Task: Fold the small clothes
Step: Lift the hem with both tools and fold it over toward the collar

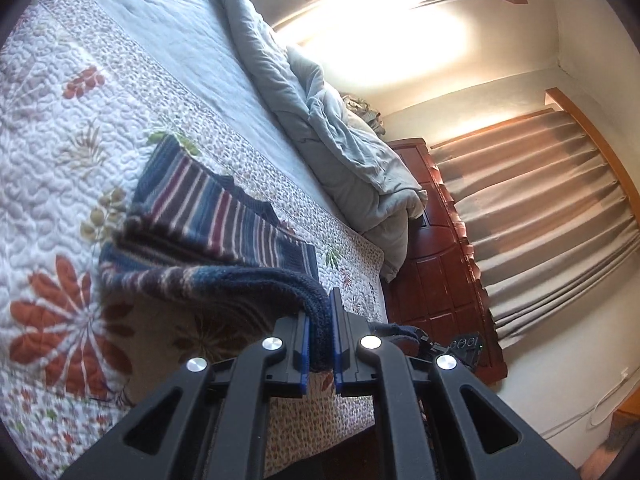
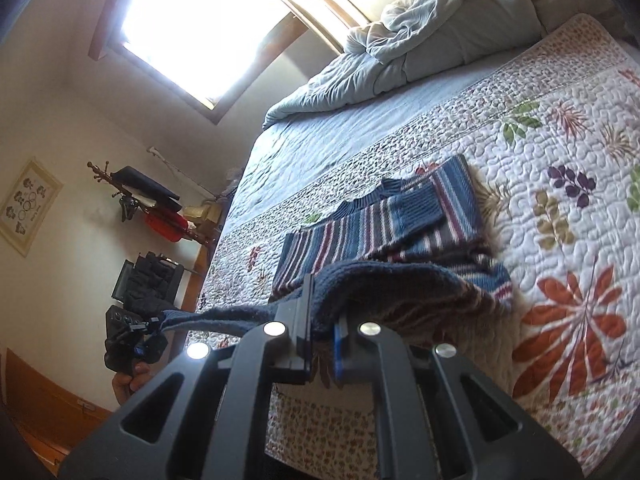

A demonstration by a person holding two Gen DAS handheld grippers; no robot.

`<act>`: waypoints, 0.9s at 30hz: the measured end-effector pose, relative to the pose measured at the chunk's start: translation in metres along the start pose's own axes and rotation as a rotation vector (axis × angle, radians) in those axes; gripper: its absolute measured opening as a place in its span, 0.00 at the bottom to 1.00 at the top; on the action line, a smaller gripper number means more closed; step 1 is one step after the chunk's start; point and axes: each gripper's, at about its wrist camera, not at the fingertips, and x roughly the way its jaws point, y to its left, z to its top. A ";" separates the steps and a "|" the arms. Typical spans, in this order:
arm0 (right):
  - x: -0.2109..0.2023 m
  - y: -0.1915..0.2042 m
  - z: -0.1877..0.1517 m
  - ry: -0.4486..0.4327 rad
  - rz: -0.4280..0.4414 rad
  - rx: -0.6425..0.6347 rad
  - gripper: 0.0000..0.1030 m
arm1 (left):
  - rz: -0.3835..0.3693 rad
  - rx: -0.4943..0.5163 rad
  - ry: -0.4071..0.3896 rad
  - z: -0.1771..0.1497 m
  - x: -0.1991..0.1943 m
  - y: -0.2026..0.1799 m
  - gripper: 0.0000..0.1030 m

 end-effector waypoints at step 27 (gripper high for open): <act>0.207 -0.120 0.095 0.197 -0.223 0.108 0.06 | 0.294 -0.138 0.130 0.112 0.171 0.123 0.08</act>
